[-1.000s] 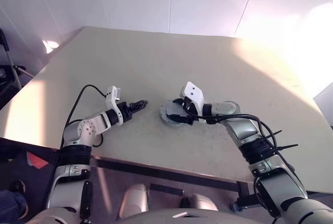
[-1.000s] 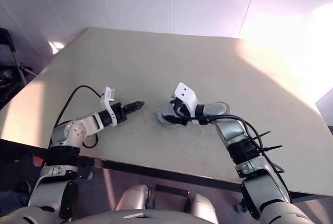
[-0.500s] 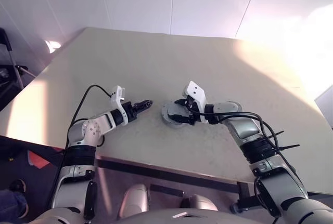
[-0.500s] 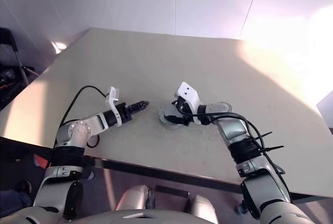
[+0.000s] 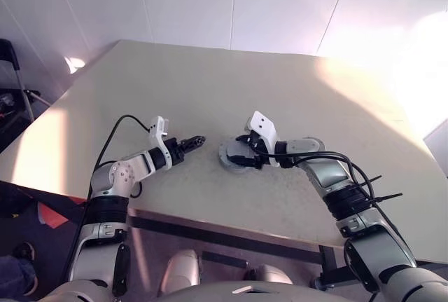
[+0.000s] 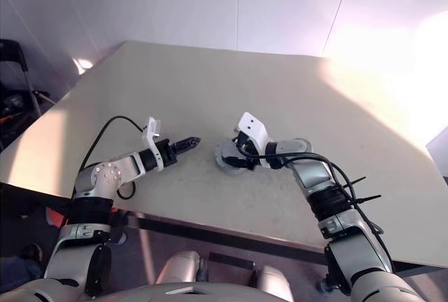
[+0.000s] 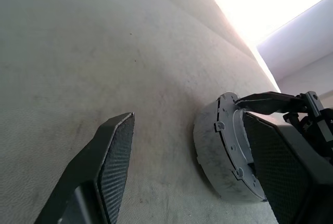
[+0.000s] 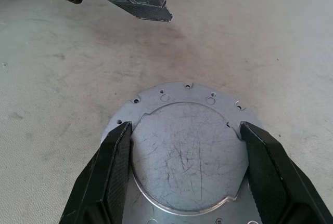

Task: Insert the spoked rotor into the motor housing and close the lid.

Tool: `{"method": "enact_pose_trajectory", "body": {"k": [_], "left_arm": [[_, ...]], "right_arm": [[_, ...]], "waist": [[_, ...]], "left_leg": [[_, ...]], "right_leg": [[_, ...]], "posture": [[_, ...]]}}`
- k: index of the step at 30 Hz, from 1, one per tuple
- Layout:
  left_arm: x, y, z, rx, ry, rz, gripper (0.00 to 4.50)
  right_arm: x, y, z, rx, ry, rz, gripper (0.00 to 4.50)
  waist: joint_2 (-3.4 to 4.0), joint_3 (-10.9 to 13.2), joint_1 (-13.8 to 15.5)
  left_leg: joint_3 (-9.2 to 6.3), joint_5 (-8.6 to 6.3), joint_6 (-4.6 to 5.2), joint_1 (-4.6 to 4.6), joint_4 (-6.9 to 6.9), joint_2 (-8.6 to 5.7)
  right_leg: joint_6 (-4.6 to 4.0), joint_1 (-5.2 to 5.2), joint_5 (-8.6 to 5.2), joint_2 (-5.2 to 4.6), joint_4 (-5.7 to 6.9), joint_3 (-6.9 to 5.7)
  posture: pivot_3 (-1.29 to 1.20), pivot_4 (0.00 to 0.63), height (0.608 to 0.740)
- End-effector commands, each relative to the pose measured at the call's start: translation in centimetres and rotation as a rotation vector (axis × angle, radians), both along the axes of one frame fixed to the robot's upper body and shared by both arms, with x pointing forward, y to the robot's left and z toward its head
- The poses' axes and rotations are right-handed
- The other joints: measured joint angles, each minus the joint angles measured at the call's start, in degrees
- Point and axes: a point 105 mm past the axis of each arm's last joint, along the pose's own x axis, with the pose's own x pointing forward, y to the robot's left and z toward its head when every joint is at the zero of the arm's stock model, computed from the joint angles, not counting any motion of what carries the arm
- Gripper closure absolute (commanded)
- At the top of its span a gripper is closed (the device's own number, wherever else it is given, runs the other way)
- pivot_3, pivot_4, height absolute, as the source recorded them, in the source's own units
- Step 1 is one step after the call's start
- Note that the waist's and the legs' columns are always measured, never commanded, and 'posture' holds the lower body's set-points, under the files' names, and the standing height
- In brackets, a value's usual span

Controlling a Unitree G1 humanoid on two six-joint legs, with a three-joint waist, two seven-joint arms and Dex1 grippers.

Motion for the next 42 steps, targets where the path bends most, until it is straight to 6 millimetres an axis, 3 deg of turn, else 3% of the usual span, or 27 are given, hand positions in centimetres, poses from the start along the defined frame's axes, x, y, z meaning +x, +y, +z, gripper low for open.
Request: {"method": "enact_pose_trajectory", "body": {"k": [1,7,19,22,32,42], "left_arm": [[0.4,-0.1,1.9,-0.013,-0.066,-0.01,0.97],[0.3,-0.5,1.9,-0.017,-0.065,-0.016,0.97],[0.3,-0.5,1.7,-0.013,-0.061,-0.019,0.97],[0.2,-0.4,1.7,-0.01,-0.061,-0.018,0.97],[0.3,-0.2,1.5,-0.003,-0.059,-0.01,0.97],[0.3,-0.2,1.5,0.003,-0.059,-0.01,0.97]], "right_arm": [[-1.4,-3.5,-5.1,-0.19,0.144,-0.065,1.35],[-1.6,-3.4,-4.4,-0.155,0.145,-0.046,1.35],[-1.3,-0.9,0.8,0.107,0.095,-0.004,1.35],[-1.3,-0.6,1.0,0.119,0.094,-0.001,1.35],[-1.6,0.3,2.9,0.208,0.049,0.052,1.35],[-0.8,0.2,3.3,0.161,-0.042,0.032,1.35]], "waist": [[0.0,0.0,0.0],[0.02,-0.02,0.05],[0.0,-0.02,-0.2],[0.0,-0.03,-0.41],[0.0,-0.01,-1.36],[0.0,0.0,-1.48]], "left_leg": [[0.0,0.0,0.01,0.01,-0.01,-0.02],[-0.01,-0.02,0.03,0.03,-0.06,-0.09],[0.01,-0.26,0.25,-0.79,-0.17,-0.52],[0.0,-0.2,0.27,-1.3,-0.12,-0.51],[0.0,-0.24,0.25,-1.33,-0.12,-0.51],[0.0,-0.23,0.24,-1.38,-0.11,-0.51]], "right_leg": [[0.0,0.01,0.0,-0.01,-0.01,0.01],[0.06,0.04,-0.03,-0.05,-0.05,0.05],[0.14,-0.69,-0.11,-0.48,-0.04,0.09],[0.14,-1.2,-0.11,-0.48,0.1,0.08],[0.13,-1.24,-0.11,-0.48,0.09,0.08],[0.12,-1.32,-0.11,-0.48,0.12,0.08]], "posture": [[0.0,0.0,0.74],[0.0,0.0,0.74],[0.0,0.0,0.74],[0.0,0.0,0.74],[0.0,0.0,0.74],[0.0,0.0,0.74]]}}
